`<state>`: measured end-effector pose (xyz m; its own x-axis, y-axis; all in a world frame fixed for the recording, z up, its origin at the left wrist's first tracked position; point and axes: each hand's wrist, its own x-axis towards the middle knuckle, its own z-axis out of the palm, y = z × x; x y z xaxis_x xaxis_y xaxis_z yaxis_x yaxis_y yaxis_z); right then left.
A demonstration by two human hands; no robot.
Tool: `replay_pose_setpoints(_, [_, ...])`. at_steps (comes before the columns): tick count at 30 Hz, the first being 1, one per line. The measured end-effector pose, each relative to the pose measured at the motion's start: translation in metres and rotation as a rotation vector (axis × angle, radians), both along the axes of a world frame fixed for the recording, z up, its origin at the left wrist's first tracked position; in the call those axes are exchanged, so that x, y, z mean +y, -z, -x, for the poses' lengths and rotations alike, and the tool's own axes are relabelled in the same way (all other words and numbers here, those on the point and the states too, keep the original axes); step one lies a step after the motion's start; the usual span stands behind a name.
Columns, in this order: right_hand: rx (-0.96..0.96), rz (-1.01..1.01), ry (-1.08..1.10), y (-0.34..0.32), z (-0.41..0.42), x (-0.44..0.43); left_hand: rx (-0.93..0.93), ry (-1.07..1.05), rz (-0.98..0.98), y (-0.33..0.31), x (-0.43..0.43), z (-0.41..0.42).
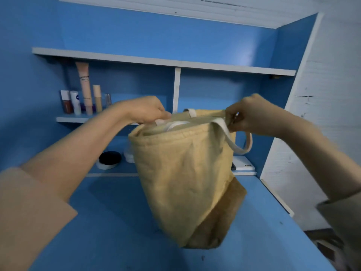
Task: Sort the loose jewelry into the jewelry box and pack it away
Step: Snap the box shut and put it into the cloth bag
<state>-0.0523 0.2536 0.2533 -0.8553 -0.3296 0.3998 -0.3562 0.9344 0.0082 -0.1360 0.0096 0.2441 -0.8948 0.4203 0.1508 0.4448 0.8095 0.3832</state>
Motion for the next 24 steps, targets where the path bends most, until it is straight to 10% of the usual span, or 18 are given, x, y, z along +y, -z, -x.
replay_pose_setpoints(15, [-0.166,0.251,0.383,0.029,-0.029,0.119,-0.621,0.224,-0.908,0.042,0.154,-0.082])
replay_pose_setpoints(24, [-0.411,0.246,0.43,0.042,-0.028,0.11,-0.656,0.25,-0.812,0.048,0.189,-0.087])
